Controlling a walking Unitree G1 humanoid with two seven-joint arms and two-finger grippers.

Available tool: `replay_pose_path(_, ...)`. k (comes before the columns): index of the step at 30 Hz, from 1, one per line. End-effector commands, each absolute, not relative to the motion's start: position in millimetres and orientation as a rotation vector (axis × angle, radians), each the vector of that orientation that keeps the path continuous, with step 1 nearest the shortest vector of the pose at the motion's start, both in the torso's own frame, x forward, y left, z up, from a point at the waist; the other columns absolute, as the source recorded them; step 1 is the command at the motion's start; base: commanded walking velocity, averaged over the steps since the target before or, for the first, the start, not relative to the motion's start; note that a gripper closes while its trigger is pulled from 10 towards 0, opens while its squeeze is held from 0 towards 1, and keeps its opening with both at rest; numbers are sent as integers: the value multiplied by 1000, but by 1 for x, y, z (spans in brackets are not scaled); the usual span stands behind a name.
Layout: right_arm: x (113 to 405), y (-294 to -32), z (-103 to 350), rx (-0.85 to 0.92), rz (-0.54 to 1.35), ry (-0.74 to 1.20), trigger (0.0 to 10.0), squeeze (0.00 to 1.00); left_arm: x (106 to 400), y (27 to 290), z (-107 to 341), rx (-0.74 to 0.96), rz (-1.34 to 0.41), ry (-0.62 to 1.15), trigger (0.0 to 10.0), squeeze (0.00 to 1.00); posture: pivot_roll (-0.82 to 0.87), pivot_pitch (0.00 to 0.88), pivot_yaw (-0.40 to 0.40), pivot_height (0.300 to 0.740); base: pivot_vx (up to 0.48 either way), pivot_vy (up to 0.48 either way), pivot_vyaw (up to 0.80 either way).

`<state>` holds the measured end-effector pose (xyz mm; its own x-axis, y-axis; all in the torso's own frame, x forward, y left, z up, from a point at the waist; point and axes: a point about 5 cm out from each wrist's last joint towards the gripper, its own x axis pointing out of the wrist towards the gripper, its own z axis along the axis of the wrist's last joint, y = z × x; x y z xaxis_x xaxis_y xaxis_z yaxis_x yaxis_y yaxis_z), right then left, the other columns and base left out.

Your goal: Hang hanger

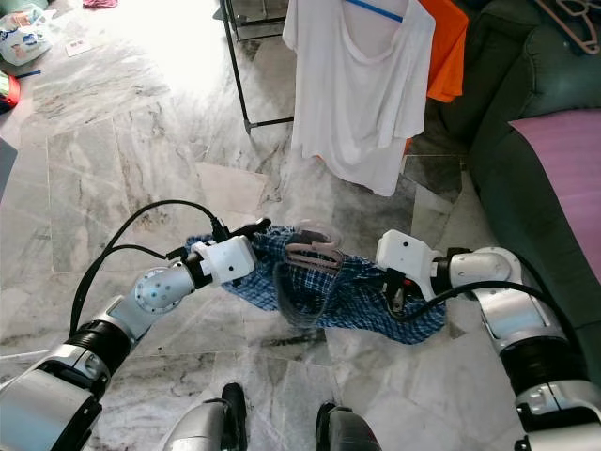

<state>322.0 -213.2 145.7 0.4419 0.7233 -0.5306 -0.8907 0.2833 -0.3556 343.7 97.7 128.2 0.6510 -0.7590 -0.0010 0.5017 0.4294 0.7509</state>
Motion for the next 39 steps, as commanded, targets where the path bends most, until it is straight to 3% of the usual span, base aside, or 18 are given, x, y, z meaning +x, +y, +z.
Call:
replay_pose_path(1, 320, -210, 145, -649, 1086, 260, 0, 0, 341, 99, 126, 812, -829, -374, 10000, 1000, -12, 285, 47, 740, 0, 0, 0)
replay_pose_path(17, 308, -194, 106, -557, 949, 272, 0, 0, 324, 104, 103, 895, -966, -344, 10000, 1000, -18, 281, 32, 740, 0, 0, 0)
replay_pose_path(28, 295, -182, 89, -500, 905, 284, 0, 0, 326, 110, 98, 955, -898, -336, 10000, 1000, -26, 275, 25, 740, 0, 0, 0)
replay_pose_path(35, 290, -170, 87, -458, 859, 276, 0, 0, 334, 126, 84, 1123, -831, -200, 10000, 1000, -26, 271, 19, 740, 0, 0, 0)
replay_pose_path(39, 287, -160, 90, -420, 863, 253, 0, 0, 336, 132, 81, 1137, -787, -153, 10000, 1000, -29, 265, 17, 740, 0, 0, 0)
